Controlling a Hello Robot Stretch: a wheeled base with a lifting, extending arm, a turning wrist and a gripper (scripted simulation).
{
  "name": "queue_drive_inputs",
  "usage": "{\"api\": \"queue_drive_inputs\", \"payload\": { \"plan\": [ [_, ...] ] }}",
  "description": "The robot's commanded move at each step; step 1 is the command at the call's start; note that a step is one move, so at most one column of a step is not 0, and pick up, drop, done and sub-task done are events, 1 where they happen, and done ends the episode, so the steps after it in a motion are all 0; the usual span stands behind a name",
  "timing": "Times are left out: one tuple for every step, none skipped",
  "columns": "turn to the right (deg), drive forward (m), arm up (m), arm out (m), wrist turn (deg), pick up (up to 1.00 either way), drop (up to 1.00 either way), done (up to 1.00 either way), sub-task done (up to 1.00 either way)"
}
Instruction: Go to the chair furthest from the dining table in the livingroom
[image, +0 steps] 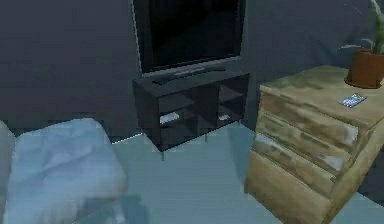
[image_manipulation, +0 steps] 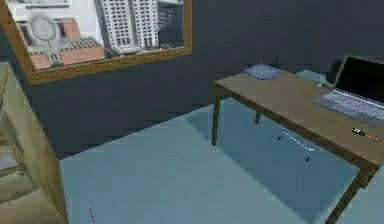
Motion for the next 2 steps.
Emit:
{"api": "queue_drive_inputs", "payload": {
  "plan": [
    [0.0,0.4,0.0,0.0,0.0,0.0,0.0,0.0,0.0],
    [-45.0,0.0,0.0,0.0,0.0,0.0,0.0,0.0,0.0]
  ]
}}
